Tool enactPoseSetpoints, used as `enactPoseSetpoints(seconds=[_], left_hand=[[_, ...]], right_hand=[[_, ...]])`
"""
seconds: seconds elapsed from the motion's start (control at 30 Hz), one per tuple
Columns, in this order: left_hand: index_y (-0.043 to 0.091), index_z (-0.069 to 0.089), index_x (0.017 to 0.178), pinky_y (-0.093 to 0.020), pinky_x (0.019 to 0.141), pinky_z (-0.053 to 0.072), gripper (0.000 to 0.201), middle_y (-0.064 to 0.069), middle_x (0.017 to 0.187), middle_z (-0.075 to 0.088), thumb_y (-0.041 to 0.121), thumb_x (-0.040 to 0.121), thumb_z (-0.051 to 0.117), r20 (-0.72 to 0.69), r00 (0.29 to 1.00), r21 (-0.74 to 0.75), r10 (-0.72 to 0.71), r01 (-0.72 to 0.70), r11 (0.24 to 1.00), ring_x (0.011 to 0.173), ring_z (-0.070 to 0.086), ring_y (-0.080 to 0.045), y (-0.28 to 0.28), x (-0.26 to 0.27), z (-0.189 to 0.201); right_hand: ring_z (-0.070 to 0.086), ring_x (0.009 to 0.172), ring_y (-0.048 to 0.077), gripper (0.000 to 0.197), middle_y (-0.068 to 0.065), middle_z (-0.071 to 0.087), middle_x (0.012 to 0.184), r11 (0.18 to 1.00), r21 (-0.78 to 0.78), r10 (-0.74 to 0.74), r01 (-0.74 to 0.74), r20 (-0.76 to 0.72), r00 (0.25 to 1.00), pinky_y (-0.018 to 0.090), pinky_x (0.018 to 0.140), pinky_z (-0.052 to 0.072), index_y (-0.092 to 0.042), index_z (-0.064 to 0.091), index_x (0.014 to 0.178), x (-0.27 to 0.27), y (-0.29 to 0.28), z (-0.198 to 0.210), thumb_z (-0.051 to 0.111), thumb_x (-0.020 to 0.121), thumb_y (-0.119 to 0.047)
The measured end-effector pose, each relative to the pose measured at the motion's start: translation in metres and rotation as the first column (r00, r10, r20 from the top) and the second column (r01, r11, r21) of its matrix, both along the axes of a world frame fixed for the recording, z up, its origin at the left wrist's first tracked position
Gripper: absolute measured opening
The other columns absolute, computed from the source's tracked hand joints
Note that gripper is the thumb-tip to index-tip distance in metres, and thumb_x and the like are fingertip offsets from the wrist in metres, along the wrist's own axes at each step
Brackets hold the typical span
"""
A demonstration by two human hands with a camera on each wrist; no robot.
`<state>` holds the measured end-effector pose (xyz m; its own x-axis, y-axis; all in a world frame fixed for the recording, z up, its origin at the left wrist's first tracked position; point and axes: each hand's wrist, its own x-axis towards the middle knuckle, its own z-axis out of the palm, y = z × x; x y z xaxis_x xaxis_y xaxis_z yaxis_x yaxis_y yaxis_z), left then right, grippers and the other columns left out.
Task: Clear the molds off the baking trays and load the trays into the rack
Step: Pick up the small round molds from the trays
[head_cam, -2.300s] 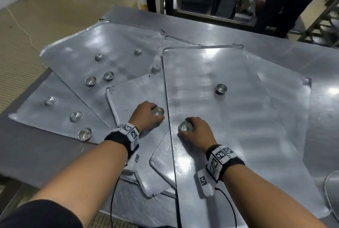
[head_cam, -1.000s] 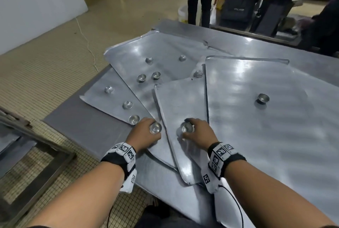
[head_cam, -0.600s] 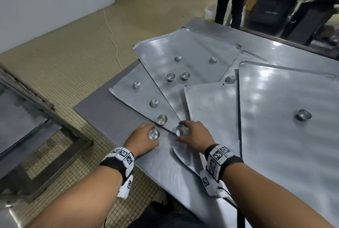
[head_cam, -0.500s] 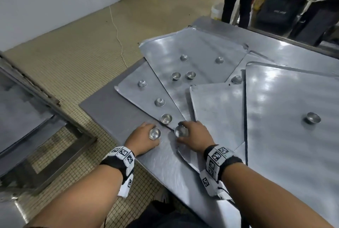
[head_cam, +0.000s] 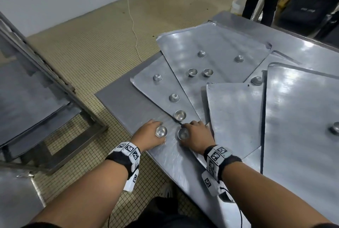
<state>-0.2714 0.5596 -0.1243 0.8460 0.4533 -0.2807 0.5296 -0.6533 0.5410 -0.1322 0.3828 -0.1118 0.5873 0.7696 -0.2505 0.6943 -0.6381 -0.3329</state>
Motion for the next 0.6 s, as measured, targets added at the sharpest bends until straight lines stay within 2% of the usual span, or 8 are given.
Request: enactPoseSetpoints(seconds=[0.1,0.2,0.3,0.43,0.6], left_hand=[[0.021,0.051,0.143,-0.032,0.108,0.041,0.078,0.000,0.143,0.051,0.048,0.075,0.079,0.017,1.000,-0.003,-0.011,0.011,1.000,0.131,0.050,-0.019,0.002,0.000,0.001],[0.021,0.051,0.142,-0.030,0.102,0.044,0.076,0.002,0.139,0.052,0.055,0.078,0.075,0.050,0.999,0.004,-0.018,0.018,1.000,0.122,0.055,-0.016,0.006,0.004,0.006],[0.021,0.052,0.142,-0.027,0.095,0.044,0.068,0.002,0.135,0.053,0.052,0.085,0.071,0.092,0.995,0.002,-0.023,0.023,1.000,0.117,0.056,-0.015,0.016,0.015,0.015],[0.020,0.057,0.137,-0.030,0.096,0.048,0.056,-0.001,0.125,0.058,0.041,0.087,0.072,0.133,0.991,0.007,-0.030,0.030,1.000,0.111,0.059,-0.016,0.036,0.040,0.026],[0.021,0.059,0.134,-0.028,0.088,0.049,0.053,0.002,0.111,0.060,0.043,0.087,0.070,0.129,0.987,0.050,-0.092,0.087,0.995,0.090,0.058,-0.011,0.055,0.075,0.028]], right_hand=[[0.047,0.122,0.027,0.061,0.001,0.054,0.125,1.000,-0.003,-0.010,0.009,-0.022,1.000,0.040,0.102,0.035,-0.033,0.057,0.134,-0.001,-0.001,-0.002,0.069,0.078,-0.052],[0.048,0.121,0.026,0.061,0.001,0.054,0.122,1.000,0.017,-0.023,0.023,-0.030,0.999,0.040,0.100,0.035,-0.033,0.060,0.129,0.000,0.000,-0.001,0.071,0.074,-0.057],[0.048,0.123,0.025,0.057,0.002,0.055,0.123,0.996,0.057,-0.070,0.073,-0.065,0.995,0.040,0.100,0.037,-0.030,0.061,0.130,0.009,0.002,0.002,0.068,0.080,-0.055],[0.052,0.122,0.026,0.053,0.003,0.058,0.126,0.975,0.126,-0.171,0.181,-0.080,0.982,0.040,0.101,0.042,-0.026,0.062,0.129,0.026,0.008,0.008,0.068,0.084,-0.051],[0.056,0.119,0.024,0.052,0.001,0.058,0.128,0.953,0.159,-0.241,0.258,-0.119,0.963,0.039,0.099,0.046,-0.027,0.062,0.129,0.042,0.021,0.013,0.069,0.083,-0.050]])
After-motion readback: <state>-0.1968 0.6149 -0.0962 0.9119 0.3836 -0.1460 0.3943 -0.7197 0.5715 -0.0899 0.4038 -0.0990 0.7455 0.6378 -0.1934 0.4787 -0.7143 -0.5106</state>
